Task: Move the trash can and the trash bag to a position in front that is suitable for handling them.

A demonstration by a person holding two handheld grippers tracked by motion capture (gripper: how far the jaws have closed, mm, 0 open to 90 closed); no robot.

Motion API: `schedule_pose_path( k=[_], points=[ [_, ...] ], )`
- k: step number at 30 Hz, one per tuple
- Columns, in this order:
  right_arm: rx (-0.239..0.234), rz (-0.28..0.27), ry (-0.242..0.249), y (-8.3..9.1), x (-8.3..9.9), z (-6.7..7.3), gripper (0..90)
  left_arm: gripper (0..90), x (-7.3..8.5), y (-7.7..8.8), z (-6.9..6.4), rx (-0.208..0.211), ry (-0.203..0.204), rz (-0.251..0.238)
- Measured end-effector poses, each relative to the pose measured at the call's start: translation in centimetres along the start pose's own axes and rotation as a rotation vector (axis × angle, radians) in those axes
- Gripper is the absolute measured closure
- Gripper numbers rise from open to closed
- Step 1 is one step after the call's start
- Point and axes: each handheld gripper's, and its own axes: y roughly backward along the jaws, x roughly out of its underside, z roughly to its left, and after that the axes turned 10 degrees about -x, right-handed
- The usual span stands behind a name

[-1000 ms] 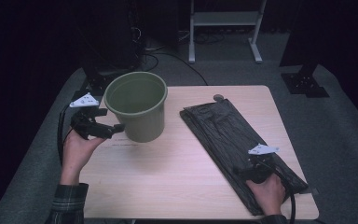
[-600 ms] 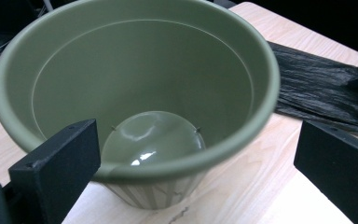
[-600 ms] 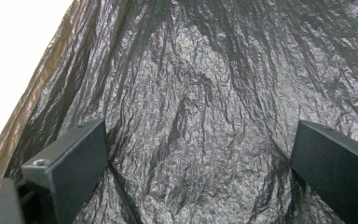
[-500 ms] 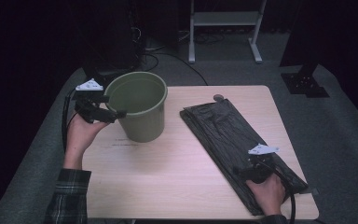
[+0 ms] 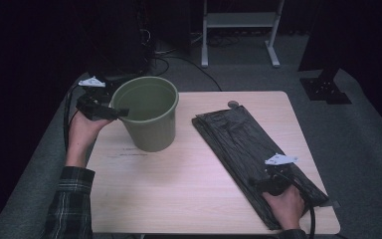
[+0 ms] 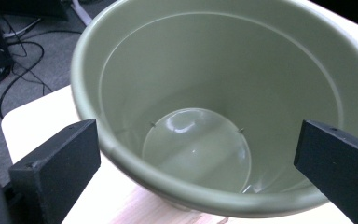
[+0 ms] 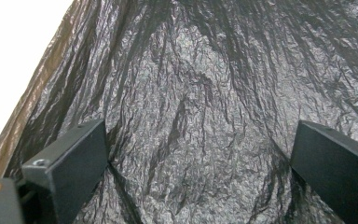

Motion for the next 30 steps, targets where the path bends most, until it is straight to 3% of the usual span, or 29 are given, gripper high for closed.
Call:
schedule_pose_path(
  k=[6, 11, 19, 23, 30],
  points=[
    [0.000, -0.002, -0.001, 0.0, 0.0, 0.0, 2.5, 0.0, 0.4, -1.0, 0.7, -0.010, -0.005, 0.040],
    [0.000, -0.001, -0.001, 0.0, 0.0, 0.0, 2.5, 0.0, 0.9, -1.6, 1.0, 0.024, 0.028, 0.030],
    [0.000, -0.001, -0.001, 0.0, 0.0, 0.0, 2.5, 0.0, 0.9, -1.9, 1.0, 0.026, 0.045, 0.037],
    [0.000, -0.001, -0.001, 0.0, 0.0, 0.0, 2.5, 0.0, 0.9, -2.5, 0.6, 0.051, 0.049, 0.050],
    [0.000, -0.001, -0.001, 0.0, 0.0, 0.0, 2.5, 0.0, 0.7, -2.7, -1.0, 0.064, 0.011, 0.064]
  ],
)
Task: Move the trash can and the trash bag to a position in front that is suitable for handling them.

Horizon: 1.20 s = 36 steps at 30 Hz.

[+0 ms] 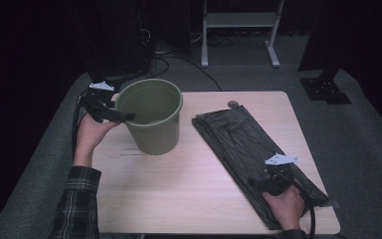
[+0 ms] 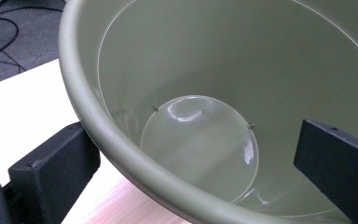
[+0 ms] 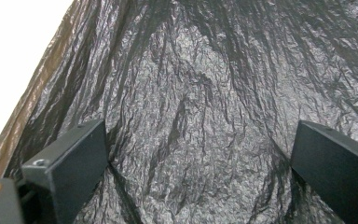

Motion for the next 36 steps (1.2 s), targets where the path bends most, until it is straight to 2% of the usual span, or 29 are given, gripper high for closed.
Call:
schedule_pose_path(
  k=[15, 22, 29, 30, 32, 36],
  points=[
    [-0.002, 0.000, 0.002, 0.0, 0.0, 0.0, 2.4, 0.0, 0.7, 0.4, -3.2, 0.071, -0.021, -0.031],
    [-0.001, 0.000, 0.002, 0.0, 0.0, 0.0, 2.5, 0.0, 1.3, 0.9, -5.2, 0.103, -0.028, -0.035],
    [-0.002, 0.001, 0.002, 0.0, 0.0, 0.0, 2.4, 0.0, 1.8, 1.1, -7.9, 0.158, -0.043, -0.049],
    [-0.002, 0.001, 0.002, 0.0, 0.0, 0.0, 2.4, 0.0, 1.8, 1.1, -7.9, 0.158, -0.043, -0.049],
    [-0.002, 0.000, 0.003, 0.0, 0.0, 0.0, 2.4, 0.0, 1.9, 1.3, -8.9, 0.169, -0.061, -0.047],
    [-0.002, 0.001, 0.005, 0.0, 0.0, 0.0, 2.5, 0.0, 2.0, 1.4, -10.0, 0.191, -0.077, -0.053]
  ],
)
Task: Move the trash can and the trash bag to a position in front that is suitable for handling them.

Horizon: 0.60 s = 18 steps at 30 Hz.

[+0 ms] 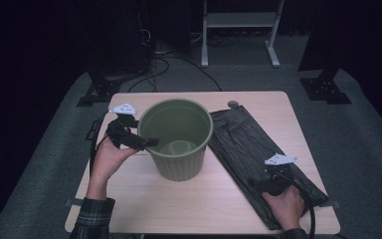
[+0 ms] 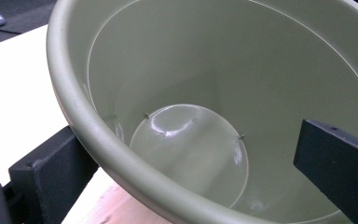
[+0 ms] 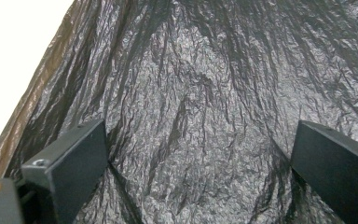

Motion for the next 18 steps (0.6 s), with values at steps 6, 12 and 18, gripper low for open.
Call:
schedule_pose_path(
  k=[6, 12, 18],
  points=[
    [-0.002, 0.000, 0.002, 0.0, 0.0, 0.0, 2.4, 0.0, 0.2, -0.1, -2.2, 0.029, -0.022, -0.008],
    [-0.003, 0.001, 0.002, 0.0, 0.0, 0.0, 2.4, 0.0, 0.5, 0.1, -4.2, 0.058, -0.044, -0.011],
    [-0.003, 0.001, 0.002, 0.0, 0.0, 0.0, 2.5, 0.0, 0.7, 0.3, -5.6, 0.067, -0.049, -0.012]
  ],
)
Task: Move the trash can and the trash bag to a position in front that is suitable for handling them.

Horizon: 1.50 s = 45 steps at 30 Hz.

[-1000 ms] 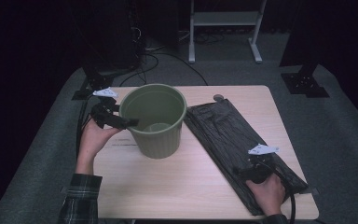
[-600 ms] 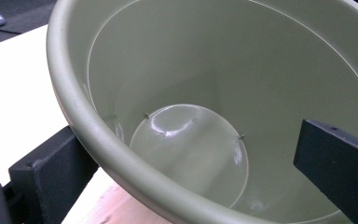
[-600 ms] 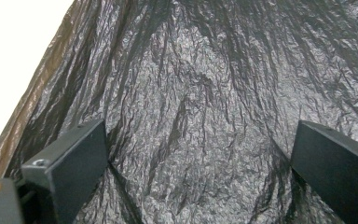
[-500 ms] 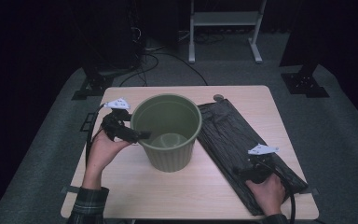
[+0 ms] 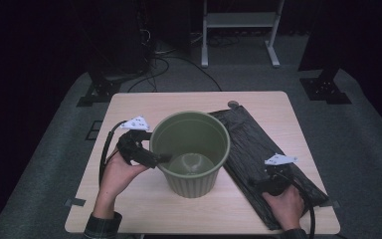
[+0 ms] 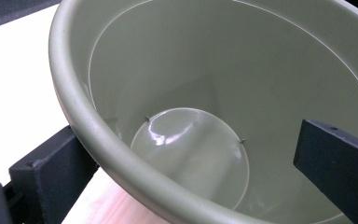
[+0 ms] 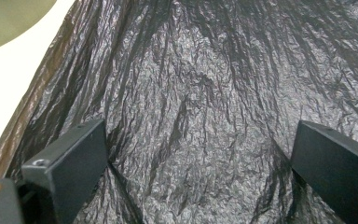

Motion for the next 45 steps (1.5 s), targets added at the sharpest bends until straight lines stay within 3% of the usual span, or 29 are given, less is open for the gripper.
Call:
schedule_pose_path(
  k=[8, 21, 27, 33, 37, 40, 45],
  points=[
    [0.003, 0.000, -0.002, 0.0, 0.0, 0.1, 2.4, 0.0, -0.2, 0.1, -0.2, -0.007, -0.010, 0.009],
    [0.010, 0.001, -0.010, 0.0, 0.1, 0.1, 1.5, 0.0, -1.5, 2.4, 0.7, -0.082, -0.022, -0.032],
    [0.009, 0.003, -0.007, 0.0, 0.0, 0.1, 1.0, 0.0, -0.2, 4.6, 0.7, -0.101, 0.003, -0.063],
    [0.009, 0.003, -0.007, 0.0, 0.0, 0.1, 1.0, 0.0, 2.3, 6.8, 0.0, -0.132, 0.020, -0.080],
    [0.009, 0.003, -0.007, 0.0, 0.0, 0.1, 1.0, 0.0, 3.5, 7.1, -0.3, -0.139, 0.025, -0.092],
    [0.009, 0.003, -0.007, 0.0, 0.0, 0.1, 1.0, 0.0, 4.7, 6.8, -0.7, -0.147, 0.017, -0.077],
    [0.009, 0.002, -0.008, 0.0, 0.0, 0.1, 1.0, 0.0, 6.5, 6.0, -1.1, -0.165, -0.011, -0.097]
  ],
)
